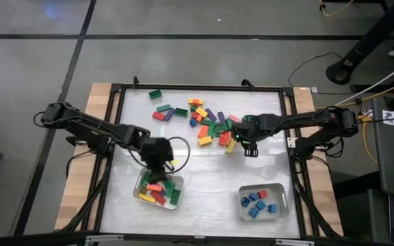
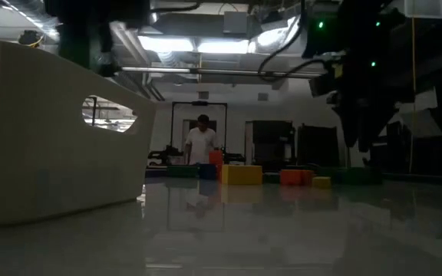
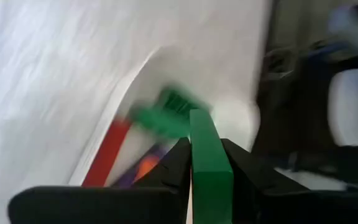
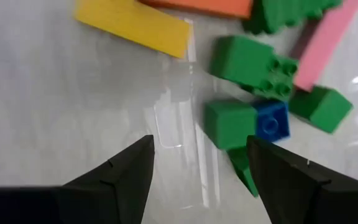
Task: Sort blocks by size
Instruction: Put the rectangular green block into the white bin
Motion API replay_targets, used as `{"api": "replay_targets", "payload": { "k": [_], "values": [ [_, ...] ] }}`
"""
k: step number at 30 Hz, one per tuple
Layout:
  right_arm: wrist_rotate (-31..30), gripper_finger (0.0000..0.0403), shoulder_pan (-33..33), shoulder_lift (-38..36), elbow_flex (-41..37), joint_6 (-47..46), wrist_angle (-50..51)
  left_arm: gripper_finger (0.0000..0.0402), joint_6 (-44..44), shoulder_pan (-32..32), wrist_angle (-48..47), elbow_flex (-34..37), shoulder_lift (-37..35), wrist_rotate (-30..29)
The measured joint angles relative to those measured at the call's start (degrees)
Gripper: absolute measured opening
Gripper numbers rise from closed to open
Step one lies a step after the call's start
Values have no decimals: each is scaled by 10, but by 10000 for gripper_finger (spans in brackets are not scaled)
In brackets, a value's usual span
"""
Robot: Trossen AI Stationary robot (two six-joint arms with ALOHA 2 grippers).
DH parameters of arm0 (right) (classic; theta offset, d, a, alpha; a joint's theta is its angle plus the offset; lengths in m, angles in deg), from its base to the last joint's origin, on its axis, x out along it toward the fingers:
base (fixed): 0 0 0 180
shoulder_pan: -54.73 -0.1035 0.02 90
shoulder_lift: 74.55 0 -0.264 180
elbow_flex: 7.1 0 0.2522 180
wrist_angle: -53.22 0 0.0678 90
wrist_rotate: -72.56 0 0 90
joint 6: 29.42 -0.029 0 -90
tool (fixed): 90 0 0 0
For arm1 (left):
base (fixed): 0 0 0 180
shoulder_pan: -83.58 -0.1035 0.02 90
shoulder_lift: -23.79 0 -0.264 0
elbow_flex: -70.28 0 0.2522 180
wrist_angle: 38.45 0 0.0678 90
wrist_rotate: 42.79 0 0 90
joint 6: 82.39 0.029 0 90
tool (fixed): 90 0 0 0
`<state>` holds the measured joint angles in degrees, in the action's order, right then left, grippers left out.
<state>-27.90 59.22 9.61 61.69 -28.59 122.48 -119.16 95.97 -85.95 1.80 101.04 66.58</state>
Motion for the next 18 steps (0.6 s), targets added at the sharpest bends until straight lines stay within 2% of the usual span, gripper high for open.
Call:
{"api": "replay_targets", "payload": {
  "k": [5, 11, 18],
  "values": [
    [0, 253, 41, 0, -4, 29, 28, 65, -66, 45, -48, 0, 1, -90],
    [-22, 253, 79, 0, -4, 41, 64, 67, -107, 83, -46, 0, 2, -99],
    [-5, 253, 121, 0, -4, 116, 72, 68, -123, 113, -43, 0, 16, -151]
  ]
}}
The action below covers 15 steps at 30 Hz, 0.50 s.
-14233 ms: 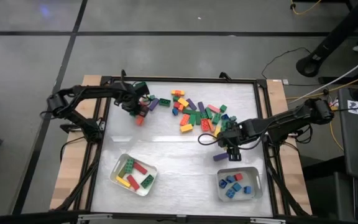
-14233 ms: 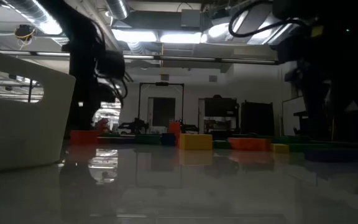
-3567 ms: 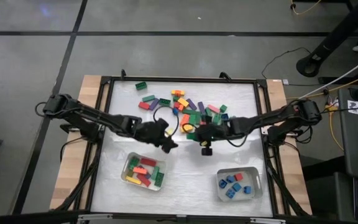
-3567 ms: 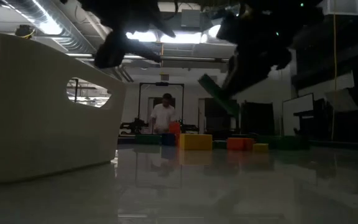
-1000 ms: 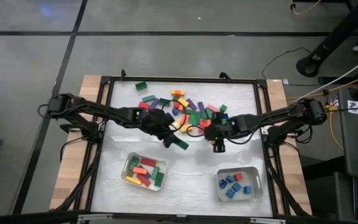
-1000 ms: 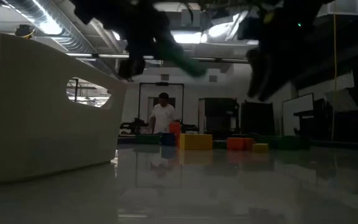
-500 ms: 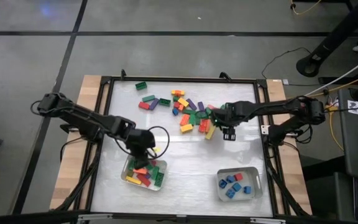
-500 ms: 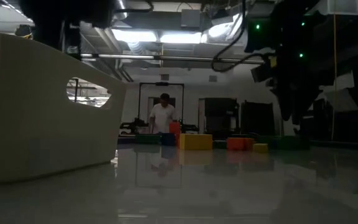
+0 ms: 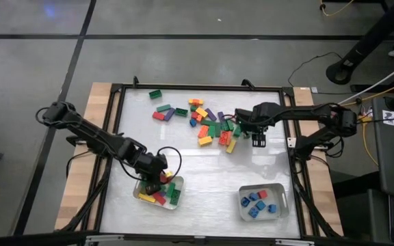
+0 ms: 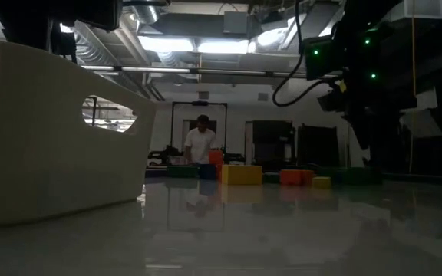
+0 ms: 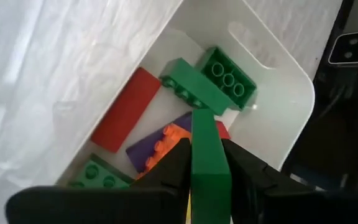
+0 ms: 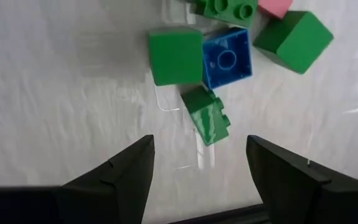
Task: Sort blocks by size
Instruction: Put the rectangular green block into the white bin
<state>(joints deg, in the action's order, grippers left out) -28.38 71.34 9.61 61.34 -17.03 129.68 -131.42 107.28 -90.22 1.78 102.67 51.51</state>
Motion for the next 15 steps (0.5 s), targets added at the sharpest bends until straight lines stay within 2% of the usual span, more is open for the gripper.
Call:
{"api": "replay_targets", "payload": {
  "k": [4, 10, 15],
  "values": [
    [2, 253, 26, 0, 0, 40, -6, 68, 14, 0, 4, 0, 1, -22],
    [36, 253, 59, 5, 0, 72, -22, 71, 12, 3, 7, 0, 6, -41],
    [43, 253, 68, 26, 0, 74, -26, 105, 9, 12, 12, 0, 23, -41]
  ]
}}
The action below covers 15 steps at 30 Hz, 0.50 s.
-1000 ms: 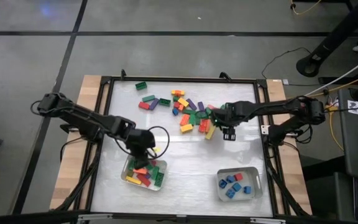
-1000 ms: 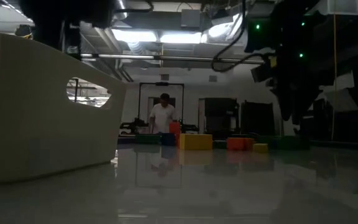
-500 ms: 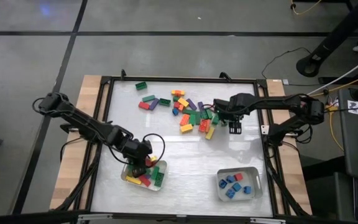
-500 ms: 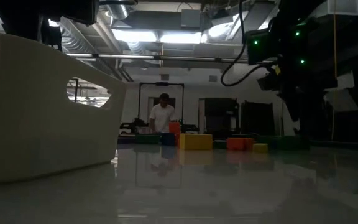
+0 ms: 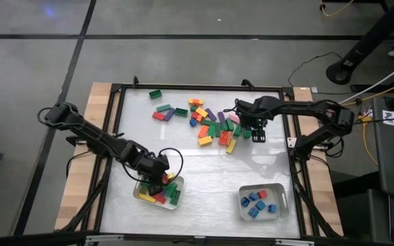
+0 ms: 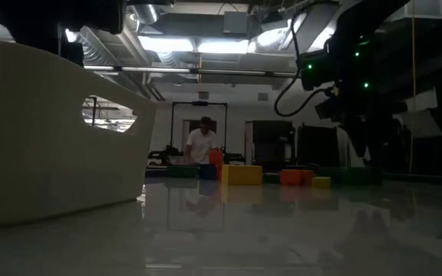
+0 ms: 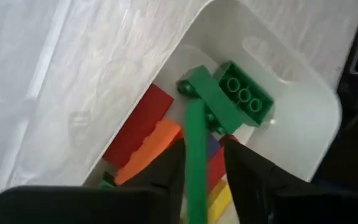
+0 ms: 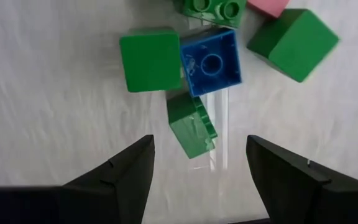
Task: Sort blocks by size
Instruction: Put the rectangular green block into the white bin, then put the square green game piece into the gray bin
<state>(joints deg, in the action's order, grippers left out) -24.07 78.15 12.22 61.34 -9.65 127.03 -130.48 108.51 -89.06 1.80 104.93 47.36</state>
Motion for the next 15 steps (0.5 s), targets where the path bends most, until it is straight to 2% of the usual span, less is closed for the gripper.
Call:
{"api": "replay_targets", "payload": {
  "k": [7, 12, 15],
  "values": [
    [1, 253, -1, 39, 0, 1, -1, 166, -2, 13, 4, 0, 24, 10],
    [-3, 252, -1, 63, 0, 1, -2, 171, -48, 25, 5, 0, 24, 11],
    [-3, 238, -1, 74, 0, 1, -4, 164, -58, 33, 11, 0, 24, 12]
  ]
}}
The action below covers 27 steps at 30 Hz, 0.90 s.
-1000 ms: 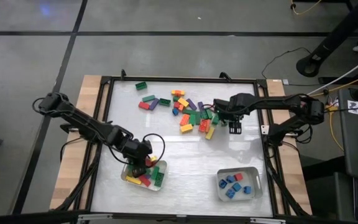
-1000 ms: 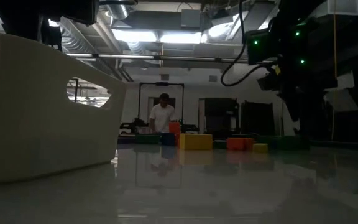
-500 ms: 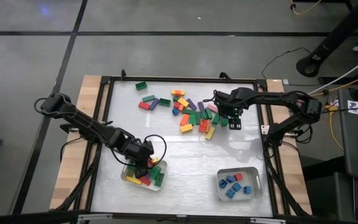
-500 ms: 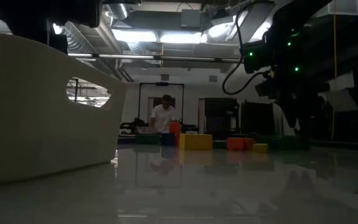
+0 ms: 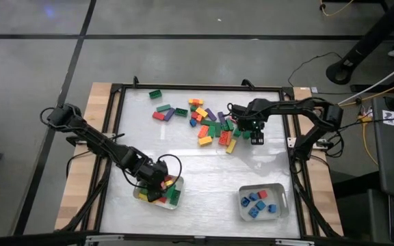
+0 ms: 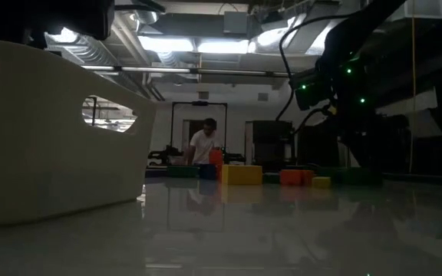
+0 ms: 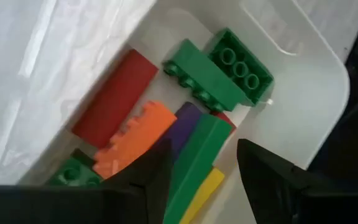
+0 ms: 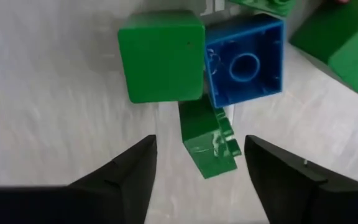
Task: Sort blocks by size
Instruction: Put the square green game piece into the gray bin
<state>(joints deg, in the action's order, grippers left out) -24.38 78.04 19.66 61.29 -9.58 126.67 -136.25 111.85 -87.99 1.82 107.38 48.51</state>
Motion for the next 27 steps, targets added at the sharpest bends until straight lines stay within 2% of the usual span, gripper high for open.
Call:
{"api": "replay_targets", "payload": {
  "k": [3, 11, 20, 23, 27],
  "values": [
    [0, 204, 0, 13, 0, 0, -1, 156, 12, 5, 22, 0, 0, 0],
    [4, 83, -1, 26, 1, -4, 10, 137, 54, 3, 81, 0, 0, -2],
    [77, 87, -8, -18, 1, -71, 79, 120, 163, -39, 130, 0, 0, -66],
    [80, 102, -31, -48, 1, -92, 89, 119, 198, -70, 149, 0, 0, -84],
    [89, 94, -84, -89, 1, -136, 94, 120, 247, -119, 193, 0, 0, -101]
  ]
}}
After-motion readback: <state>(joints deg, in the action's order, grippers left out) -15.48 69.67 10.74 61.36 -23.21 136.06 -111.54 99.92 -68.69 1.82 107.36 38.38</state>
